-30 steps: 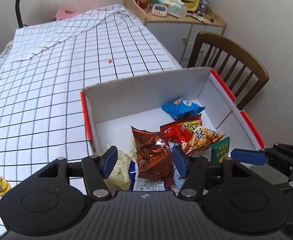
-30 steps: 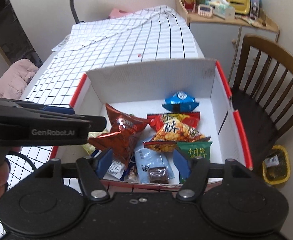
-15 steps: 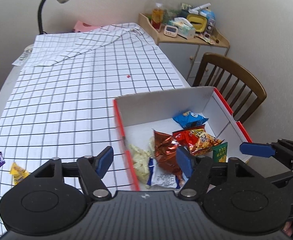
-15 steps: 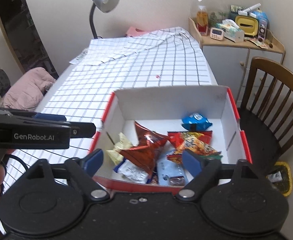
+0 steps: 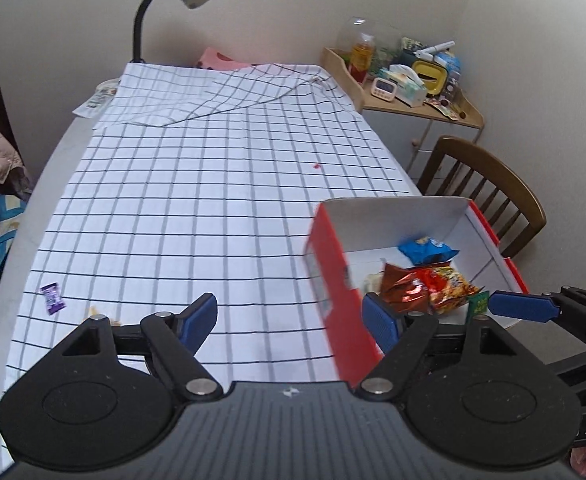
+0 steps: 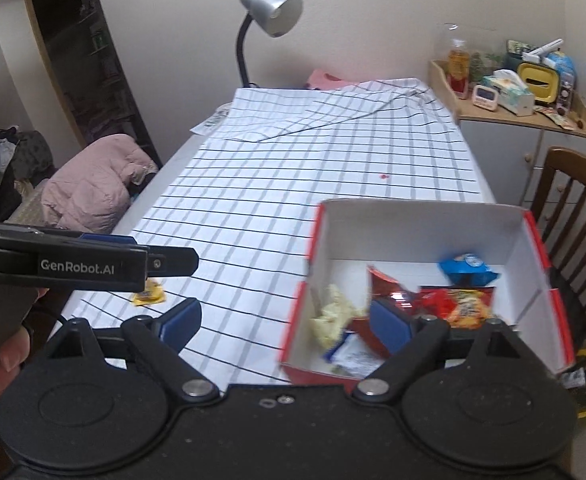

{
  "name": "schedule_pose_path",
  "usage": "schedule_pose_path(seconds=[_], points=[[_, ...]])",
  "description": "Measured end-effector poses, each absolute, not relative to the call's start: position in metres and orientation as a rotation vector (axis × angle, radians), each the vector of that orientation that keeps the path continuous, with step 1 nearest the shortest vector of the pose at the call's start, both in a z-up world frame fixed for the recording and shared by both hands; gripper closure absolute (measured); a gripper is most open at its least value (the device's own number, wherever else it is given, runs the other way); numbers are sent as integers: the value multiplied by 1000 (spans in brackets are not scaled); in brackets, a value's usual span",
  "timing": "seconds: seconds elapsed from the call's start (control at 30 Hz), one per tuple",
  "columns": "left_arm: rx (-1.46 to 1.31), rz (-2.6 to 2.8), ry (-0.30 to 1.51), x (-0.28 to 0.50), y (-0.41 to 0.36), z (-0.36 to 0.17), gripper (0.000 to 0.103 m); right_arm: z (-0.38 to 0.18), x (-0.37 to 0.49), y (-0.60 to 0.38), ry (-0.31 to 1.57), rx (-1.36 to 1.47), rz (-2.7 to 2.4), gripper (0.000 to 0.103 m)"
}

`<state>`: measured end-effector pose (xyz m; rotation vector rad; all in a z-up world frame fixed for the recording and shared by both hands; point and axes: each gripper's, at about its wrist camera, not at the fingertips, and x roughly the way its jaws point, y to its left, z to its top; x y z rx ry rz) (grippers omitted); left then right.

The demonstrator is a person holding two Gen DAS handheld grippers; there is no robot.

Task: Organize snacks
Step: 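Lift both tools out of the box toward the purple and yellow candies, then grasp purple candy with left tool while right grasps yellow candy pack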

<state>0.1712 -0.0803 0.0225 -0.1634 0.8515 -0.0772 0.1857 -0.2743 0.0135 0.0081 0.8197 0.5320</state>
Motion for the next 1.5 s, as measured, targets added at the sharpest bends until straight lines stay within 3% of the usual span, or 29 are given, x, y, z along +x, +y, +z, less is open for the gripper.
schedule_pose_path(seconds=[0.1,0.2,0.27,0.4,0.97,1.5], points=[[-172,-72,850,165,-55,19,19,12,182,-254,811,21,556,12],[-182,-66,851,161,-28,16,19,9,179,-232,805,30,565,2],[-188,-57,848,159,-10,14,17,7,179,-218,800,41,574,1],[-225,-35,848,160,30,6,4,1,180,-187,809,47,579,1],[-289,180,948,205,164,-60,4,-54,208,-69,934,-23,548,1],[-324,319,1046,250,191,-130,4,-116,241,4,1035,-216,607,8]])
